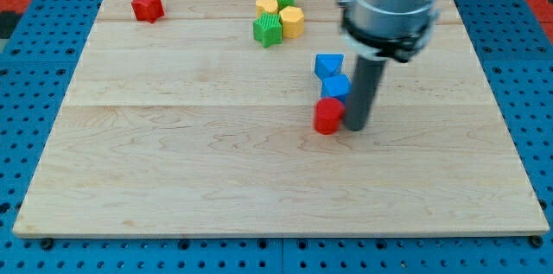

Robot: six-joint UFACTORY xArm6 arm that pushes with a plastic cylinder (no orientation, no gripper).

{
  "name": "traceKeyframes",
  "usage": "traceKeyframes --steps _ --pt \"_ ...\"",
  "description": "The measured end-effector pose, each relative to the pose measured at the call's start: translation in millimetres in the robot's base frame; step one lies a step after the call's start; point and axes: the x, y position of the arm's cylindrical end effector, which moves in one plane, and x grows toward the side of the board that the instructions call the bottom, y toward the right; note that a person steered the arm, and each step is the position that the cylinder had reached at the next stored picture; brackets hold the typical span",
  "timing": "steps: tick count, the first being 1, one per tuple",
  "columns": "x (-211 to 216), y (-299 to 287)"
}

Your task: Place the red circle diagonal to the green star

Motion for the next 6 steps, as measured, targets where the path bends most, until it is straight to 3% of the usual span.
traceKeyframes --steps 2,5,6 --pt "-25 -64" --pt "-41 -236" --pt "-25 -267"
